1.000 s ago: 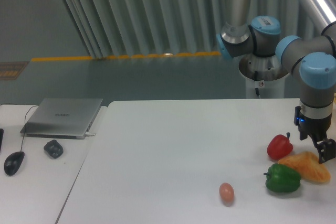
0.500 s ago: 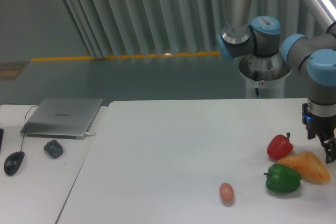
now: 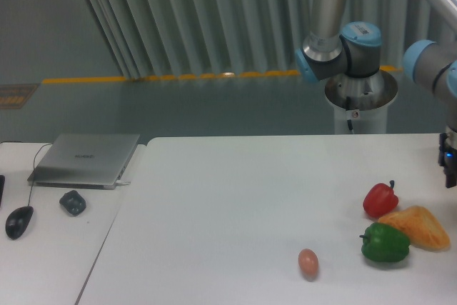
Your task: Place the triangular bread on the table
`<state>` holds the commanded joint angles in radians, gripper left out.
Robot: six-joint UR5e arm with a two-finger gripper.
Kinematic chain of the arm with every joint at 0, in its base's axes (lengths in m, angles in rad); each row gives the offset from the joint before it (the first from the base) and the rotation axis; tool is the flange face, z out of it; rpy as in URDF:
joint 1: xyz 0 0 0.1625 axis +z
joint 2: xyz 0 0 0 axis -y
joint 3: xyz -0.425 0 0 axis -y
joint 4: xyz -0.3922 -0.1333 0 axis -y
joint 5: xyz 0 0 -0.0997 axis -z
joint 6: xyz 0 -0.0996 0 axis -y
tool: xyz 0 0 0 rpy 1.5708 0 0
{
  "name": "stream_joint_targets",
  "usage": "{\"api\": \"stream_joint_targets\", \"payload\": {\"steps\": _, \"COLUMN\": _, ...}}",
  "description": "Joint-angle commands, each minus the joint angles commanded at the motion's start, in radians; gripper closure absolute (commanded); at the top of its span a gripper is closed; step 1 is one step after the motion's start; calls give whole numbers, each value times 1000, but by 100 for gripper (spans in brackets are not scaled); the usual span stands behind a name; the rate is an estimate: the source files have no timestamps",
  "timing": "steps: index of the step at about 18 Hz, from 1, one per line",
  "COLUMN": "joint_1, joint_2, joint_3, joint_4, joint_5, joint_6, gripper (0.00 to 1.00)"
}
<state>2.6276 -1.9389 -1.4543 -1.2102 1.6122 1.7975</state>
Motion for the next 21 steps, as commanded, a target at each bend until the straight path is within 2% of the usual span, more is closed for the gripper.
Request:
{"api": "stream_joint_targets", "payload": {"steps": 2, "joint_1": 23, "joint_2": -9, "joint_3": 5, "joint_4": -8, "joint_5": -17, "joint_6": 61, "gripper": 0}}
{"api": "stream_joint_targets", "payload": {"steps": 4, "joint_1": 49, "joint_2": -20, "joint_3": 18, "joint_4": -43, "joint_5": -49, "joint_6": 89, "gripper": 0}}
{"api": "stream_joint_targets", "payload": {"steps": 9, "joint_1": 48, "joint_2": -46, "joint_3": 81, "joint_4": -132, "joint_5": -52, "joint_6": 100, "gripper": 0}}
{"api": "stream_joint_targets", "payload": {"steps": 21, "joint_1": 43, "joint_2": -49, "joint_3": 78, "joint_4": -138, "joint_5": -54, "joint_6": 100, "gripper": 0}}
